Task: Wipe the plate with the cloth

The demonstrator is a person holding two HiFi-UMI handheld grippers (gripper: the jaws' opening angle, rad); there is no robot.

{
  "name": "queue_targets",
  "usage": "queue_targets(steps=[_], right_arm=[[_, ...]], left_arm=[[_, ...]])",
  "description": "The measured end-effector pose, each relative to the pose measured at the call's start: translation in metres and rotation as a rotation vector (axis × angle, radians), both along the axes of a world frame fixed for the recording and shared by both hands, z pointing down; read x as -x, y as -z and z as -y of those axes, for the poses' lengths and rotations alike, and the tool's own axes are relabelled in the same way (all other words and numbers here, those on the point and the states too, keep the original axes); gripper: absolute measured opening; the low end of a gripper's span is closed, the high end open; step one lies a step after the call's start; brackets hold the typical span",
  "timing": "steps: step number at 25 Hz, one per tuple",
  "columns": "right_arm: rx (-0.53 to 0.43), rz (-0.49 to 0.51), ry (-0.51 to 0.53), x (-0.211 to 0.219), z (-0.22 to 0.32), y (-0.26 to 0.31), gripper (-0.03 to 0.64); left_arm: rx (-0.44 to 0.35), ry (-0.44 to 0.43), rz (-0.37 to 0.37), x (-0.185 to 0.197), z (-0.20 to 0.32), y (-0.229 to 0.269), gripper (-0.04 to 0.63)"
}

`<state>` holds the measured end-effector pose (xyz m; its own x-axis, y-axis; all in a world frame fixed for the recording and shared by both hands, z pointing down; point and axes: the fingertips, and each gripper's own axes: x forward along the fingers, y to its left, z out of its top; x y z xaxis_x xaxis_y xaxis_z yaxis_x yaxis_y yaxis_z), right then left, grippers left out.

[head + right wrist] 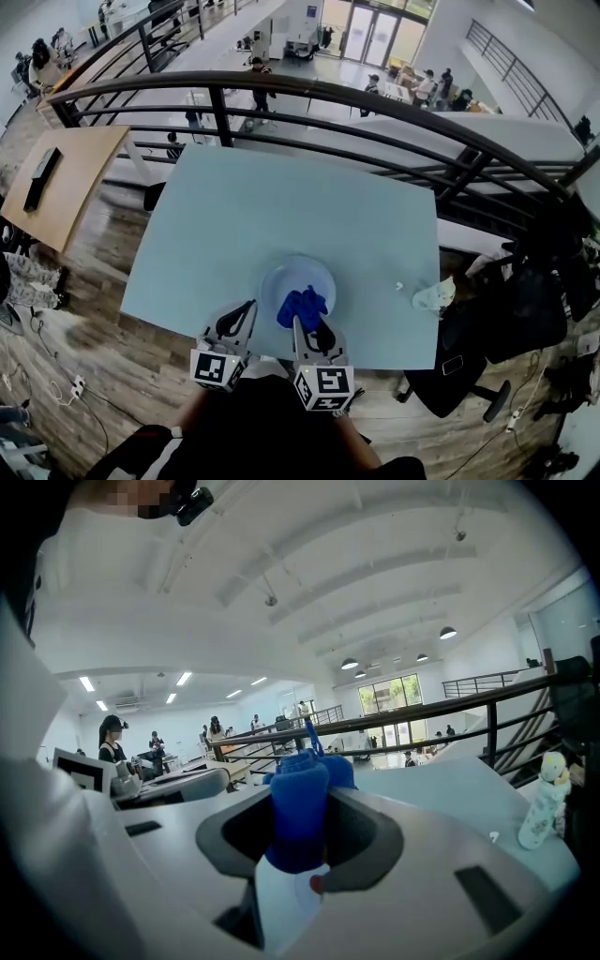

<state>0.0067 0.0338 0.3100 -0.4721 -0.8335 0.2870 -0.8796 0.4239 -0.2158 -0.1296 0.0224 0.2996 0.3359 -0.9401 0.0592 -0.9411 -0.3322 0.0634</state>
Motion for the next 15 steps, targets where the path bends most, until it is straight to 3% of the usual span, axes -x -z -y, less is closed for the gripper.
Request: queue_targets(steps=[7, 15], right_arm=[[0.032, -0.030, -0.084, 0.001, -0.009, -0.013, 0.120], [0.057, -0.056, -0.148, -0.014, -0.003, -0.026, 0.120]], left_arm=[[0.017, -0.099, -0.008, 0.000, 0.009, -0.016, 0.000], [0.036, -0.152, -0.008, -0.007, 0.023, -0.031, 0.000]])
